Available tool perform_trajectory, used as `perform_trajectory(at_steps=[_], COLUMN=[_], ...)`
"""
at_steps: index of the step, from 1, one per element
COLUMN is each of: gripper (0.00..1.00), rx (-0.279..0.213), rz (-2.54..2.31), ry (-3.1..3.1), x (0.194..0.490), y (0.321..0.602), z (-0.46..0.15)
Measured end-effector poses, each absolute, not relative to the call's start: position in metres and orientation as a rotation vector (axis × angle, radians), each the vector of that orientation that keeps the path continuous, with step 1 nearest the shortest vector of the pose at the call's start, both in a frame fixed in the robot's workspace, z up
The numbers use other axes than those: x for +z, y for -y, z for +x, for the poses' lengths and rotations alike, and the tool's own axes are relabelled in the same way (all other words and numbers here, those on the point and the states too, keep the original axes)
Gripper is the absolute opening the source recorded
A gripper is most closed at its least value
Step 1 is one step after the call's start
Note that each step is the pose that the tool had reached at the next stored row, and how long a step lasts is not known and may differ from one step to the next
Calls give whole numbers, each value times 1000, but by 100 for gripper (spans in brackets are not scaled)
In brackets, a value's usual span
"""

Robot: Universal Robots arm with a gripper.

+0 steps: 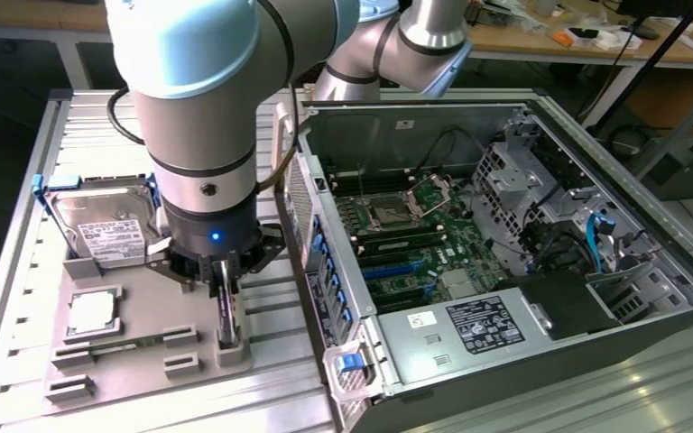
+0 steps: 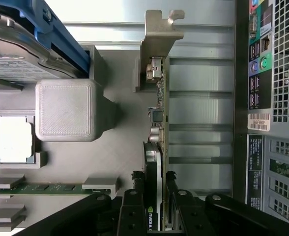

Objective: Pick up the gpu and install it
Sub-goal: 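Pick up the gpu and move the gpu toward the slot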

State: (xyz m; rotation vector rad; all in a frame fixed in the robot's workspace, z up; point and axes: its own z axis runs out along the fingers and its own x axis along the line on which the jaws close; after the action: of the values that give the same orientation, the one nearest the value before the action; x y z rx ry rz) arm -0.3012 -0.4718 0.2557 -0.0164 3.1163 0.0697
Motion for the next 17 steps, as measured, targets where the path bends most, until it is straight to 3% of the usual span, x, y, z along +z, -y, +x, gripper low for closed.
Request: perform_trajectory(at_steps=[17], gripper=[27], rx=[70], rz=[-16], ry=[-3116], x=[273], y=[472], z=[-301])
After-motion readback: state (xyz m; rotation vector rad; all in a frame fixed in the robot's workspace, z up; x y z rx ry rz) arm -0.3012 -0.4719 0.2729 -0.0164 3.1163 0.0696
